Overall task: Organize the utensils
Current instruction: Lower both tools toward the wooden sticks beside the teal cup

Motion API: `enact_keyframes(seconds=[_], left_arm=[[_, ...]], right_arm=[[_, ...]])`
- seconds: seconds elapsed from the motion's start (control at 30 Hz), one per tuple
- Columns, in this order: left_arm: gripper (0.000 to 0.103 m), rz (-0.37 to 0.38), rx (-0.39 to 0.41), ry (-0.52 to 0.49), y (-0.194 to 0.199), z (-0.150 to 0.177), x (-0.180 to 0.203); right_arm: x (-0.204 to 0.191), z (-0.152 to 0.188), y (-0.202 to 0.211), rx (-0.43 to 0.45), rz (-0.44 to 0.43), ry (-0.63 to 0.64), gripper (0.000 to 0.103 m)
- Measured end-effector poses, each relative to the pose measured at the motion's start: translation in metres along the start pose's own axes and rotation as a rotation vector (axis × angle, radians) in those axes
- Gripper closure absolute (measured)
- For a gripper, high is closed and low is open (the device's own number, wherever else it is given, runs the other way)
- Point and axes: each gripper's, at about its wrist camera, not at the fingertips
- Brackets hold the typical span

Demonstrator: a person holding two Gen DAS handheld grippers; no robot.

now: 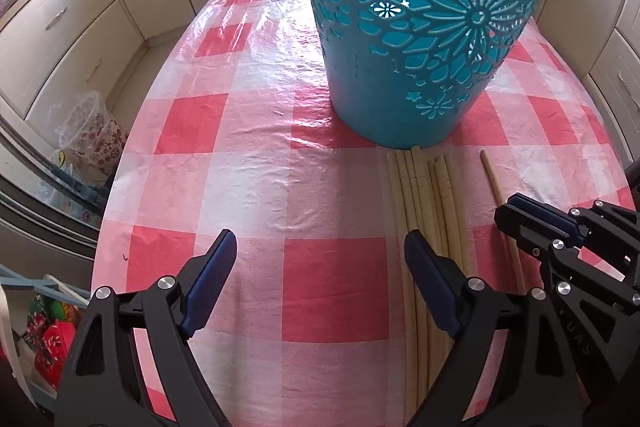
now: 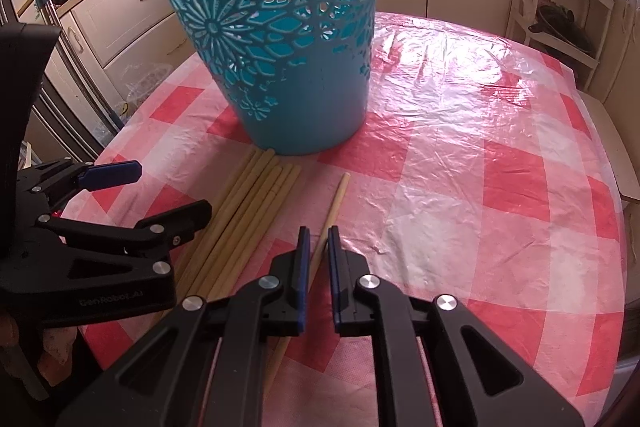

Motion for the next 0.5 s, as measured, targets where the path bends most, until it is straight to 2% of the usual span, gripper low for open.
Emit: enact_keyframes(seconds=[0.17, 0.33, 0.5], left_arm=[[0.021, -0.02, -0.004, -0.015, -0.0009, -0.0017, 0.0019], [0.024, 0.018, -0.014, 0.006, -0.0002, -0.0011, 0.0003], [0.024, 0.018, -0.015, -0.003, 0.0007, 0.0012, 0.0026]], right_arm=[[0.0041, -0.0001, 0.001, 0.006, -0.013, -0.009, 0.093], [0.0043, -0.0025, -0.0012, 0.009, -0.011, -0.015, 0.093], [0.0038, -0.0009, 0.0004, 0.009, -0.01, -0.001, 0.093]])
Point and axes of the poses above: each gripper's, at about its wrist camera, not at the fingertips, and y roughly against the way its jaws point, x to its right, z to its underside
